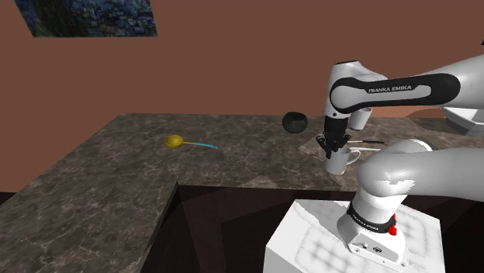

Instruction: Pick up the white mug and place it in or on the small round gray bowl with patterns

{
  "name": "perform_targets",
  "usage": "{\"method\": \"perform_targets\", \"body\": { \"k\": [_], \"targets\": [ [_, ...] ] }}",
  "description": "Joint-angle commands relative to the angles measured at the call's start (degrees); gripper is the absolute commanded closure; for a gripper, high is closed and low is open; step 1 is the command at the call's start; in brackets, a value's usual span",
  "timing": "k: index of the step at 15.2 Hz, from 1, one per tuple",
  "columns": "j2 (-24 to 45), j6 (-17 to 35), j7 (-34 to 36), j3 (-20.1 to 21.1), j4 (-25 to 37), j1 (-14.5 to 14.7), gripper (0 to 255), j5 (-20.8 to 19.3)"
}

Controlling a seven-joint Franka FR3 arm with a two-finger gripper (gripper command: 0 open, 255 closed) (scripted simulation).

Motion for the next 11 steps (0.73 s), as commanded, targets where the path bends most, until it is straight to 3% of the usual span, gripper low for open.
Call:
{"method": "perform_targets", "body": {
  "k": [1,11],
  "targets": [
    [-1.03,-2.16,0.04,0.25,1.12,0.08,255,0.25],
    [-1.89,-10.36,0.15,1.18,8.48,0.63,255,1.26]
  ]
}}
